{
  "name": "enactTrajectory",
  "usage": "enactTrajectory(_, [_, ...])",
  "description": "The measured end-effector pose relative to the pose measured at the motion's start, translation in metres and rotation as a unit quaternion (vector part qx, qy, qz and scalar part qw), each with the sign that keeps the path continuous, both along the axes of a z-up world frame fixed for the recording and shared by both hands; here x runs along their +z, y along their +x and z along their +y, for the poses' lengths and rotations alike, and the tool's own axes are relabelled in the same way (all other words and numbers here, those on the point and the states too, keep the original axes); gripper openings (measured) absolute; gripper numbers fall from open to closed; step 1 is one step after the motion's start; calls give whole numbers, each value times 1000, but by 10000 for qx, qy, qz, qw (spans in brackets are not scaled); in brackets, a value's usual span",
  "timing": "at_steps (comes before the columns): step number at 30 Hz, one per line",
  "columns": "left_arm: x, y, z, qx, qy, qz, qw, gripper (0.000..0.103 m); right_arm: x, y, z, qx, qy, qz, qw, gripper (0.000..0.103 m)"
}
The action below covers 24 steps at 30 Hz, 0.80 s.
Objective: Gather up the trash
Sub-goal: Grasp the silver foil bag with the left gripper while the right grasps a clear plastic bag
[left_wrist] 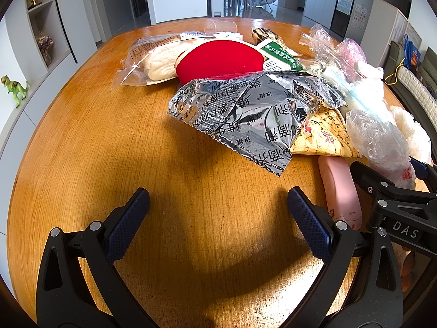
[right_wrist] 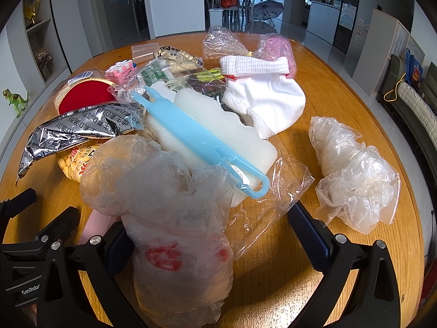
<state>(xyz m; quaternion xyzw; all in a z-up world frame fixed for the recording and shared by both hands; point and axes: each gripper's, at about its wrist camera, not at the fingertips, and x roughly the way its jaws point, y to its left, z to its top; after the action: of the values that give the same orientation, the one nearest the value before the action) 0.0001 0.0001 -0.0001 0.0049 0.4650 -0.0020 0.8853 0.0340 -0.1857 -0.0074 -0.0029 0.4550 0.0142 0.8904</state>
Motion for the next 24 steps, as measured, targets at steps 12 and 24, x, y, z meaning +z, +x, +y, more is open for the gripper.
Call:
enactTrajectory(12, [36, -13, 20, -146, -347, -224, 9990, 97, 22, -48, -17, 628, 705, 323, 9950, 97])
enactTrajectory(24, [59, 61, -22, -1069, 60, 272, 9939, 97, 52, -26, 0, 1148, 525, 514, 9907, 66])
